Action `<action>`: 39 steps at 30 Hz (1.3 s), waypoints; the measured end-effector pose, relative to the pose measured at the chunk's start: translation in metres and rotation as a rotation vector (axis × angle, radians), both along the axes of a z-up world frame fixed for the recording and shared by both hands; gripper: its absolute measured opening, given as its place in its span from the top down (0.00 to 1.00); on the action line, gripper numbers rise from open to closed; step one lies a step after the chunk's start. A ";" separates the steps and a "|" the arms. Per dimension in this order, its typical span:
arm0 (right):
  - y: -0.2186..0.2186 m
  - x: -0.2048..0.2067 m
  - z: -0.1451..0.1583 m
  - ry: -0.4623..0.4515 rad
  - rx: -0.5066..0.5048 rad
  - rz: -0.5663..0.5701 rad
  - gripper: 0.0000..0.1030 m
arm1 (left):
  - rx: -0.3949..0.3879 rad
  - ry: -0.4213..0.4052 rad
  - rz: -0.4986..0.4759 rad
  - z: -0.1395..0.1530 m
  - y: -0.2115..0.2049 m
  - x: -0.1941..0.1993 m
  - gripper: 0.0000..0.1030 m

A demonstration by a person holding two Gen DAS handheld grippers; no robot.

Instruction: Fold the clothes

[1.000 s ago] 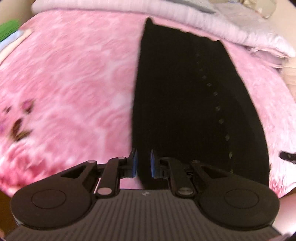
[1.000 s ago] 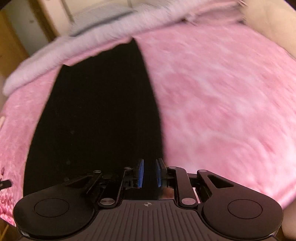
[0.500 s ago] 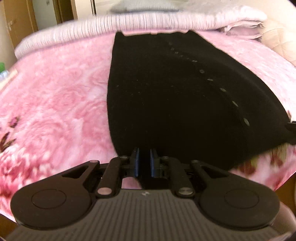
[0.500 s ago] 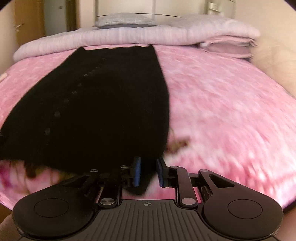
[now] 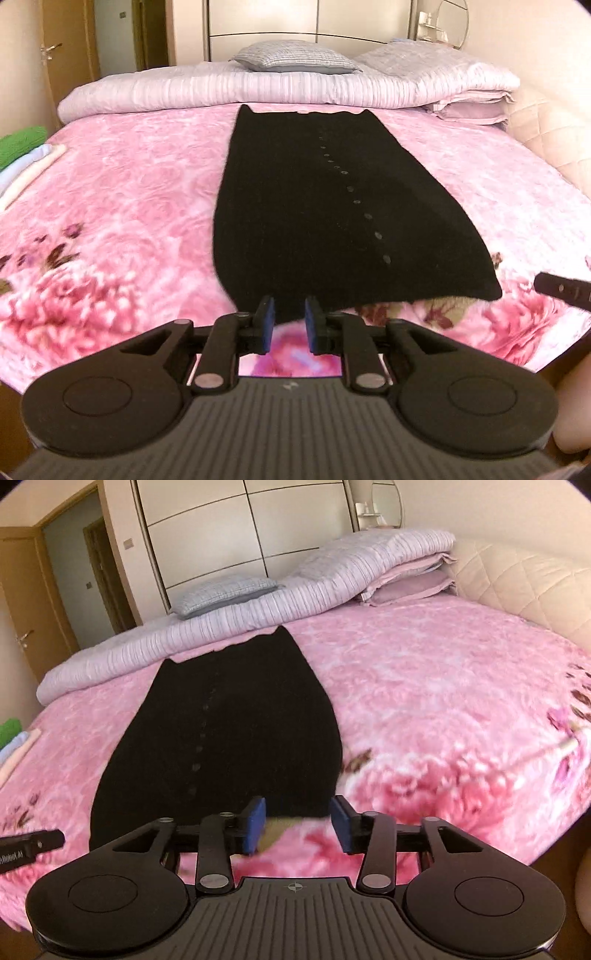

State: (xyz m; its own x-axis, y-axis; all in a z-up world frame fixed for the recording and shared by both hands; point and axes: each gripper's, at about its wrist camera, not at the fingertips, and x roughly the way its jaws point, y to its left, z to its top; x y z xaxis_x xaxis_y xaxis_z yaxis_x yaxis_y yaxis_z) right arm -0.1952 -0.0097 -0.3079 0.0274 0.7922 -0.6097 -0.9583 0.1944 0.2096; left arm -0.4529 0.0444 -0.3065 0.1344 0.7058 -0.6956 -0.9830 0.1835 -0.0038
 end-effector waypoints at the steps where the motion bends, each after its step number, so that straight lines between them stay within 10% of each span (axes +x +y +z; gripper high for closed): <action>1: -0.002 -0.002 0.001 -0.003 -0.007 0.002 0.55 | -0.002 0.007 0.008 0.001 -0.006 0.001 0.85; 26: -0.055 -0.031 0.047 -0.079 0.113 0.032 0.47 | 0.127 0.029 -0.019 0.042 -0.080 0.008 0.75; 39: -0.029 -0.030 0.035 -0.080 0.042 0.007 0.47 | 0.065 0.041 -0.023 0.029 -0.054 0.011 0.73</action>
